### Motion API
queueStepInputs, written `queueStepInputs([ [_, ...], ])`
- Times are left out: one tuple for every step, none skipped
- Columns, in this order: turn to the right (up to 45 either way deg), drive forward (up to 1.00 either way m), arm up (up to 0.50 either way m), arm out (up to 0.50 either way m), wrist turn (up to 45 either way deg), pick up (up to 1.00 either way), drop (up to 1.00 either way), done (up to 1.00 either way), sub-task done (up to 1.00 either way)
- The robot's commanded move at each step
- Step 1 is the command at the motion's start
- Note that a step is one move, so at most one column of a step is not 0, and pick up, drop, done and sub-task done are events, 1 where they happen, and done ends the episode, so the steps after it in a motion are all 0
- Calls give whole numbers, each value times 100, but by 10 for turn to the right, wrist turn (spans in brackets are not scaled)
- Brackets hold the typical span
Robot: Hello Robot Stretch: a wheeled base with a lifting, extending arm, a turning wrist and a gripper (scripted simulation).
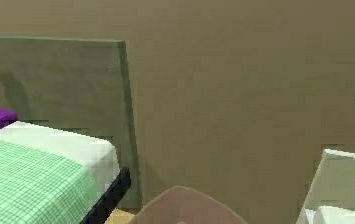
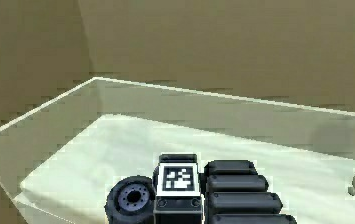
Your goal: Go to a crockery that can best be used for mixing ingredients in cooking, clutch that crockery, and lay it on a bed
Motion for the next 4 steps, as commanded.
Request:
queueStepInputs([
  [450, 0, 0, 0, 0, 0, 0, 0, 0],
  [360, 0, 0, 0, 0, 0, 0, 0, 0],
  [0, 10, 0, 0, 0, 0, 0, 0, 0],
  [-450, 0, 0, 0, 0, 0, 0, 0, 0],
])
